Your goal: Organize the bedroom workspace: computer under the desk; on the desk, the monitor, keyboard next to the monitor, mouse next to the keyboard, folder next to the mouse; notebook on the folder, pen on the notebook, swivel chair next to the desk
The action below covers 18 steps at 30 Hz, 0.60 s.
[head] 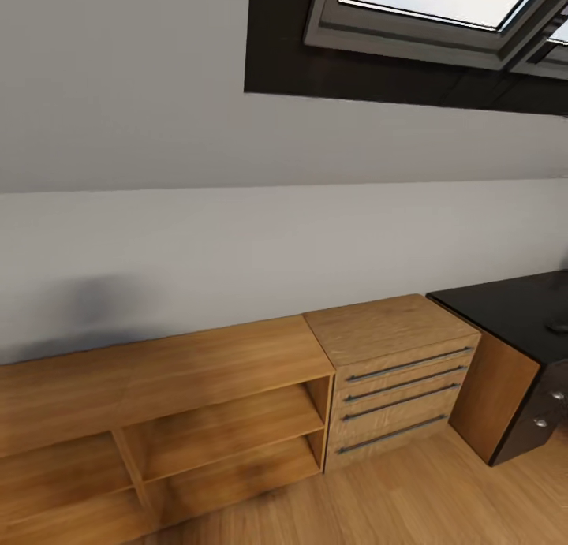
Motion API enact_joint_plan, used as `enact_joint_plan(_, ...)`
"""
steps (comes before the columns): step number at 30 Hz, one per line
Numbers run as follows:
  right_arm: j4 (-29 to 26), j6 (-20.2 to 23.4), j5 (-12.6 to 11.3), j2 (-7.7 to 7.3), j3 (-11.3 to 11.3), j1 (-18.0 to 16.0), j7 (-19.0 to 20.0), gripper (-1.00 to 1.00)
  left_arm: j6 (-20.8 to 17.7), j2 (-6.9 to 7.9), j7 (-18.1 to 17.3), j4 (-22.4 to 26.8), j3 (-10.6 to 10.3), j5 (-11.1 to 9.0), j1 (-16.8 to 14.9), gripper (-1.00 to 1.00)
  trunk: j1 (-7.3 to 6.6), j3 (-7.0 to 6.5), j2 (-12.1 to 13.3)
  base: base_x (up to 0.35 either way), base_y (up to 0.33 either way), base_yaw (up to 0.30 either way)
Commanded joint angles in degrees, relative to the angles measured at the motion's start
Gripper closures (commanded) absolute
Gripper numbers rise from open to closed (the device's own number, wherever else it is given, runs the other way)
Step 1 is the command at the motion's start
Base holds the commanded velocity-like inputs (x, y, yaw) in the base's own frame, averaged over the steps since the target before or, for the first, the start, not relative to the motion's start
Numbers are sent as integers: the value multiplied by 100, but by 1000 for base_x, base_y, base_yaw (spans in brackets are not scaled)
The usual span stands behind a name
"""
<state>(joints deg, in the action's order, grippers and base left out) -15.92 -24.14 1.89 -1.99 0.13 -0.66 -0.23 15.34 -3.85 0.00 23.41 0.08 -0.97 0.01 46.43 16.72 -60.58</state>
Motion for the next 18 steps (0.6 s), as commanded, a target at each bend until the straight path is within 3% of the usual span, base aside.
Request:
enact_joint_plan(1,17,-149,19,-2,-2,-5,-3,-100,142,-1,-12,-6,1,-1,0,-100,0,6,-4,0,0,-253)
enact_joint_plan(7,51,-510,13,-10,-11,-5,-3,-100,532,-1,-25,-25,-7,30,2,-100,0,6,-4,0,0,-254)
enact_joint_plan(18,67,-757,-31,-11,-37,-5,-8,-100,607,-4,8,-45,-15,29,0,-100,0,6,-4,0,0,-278)
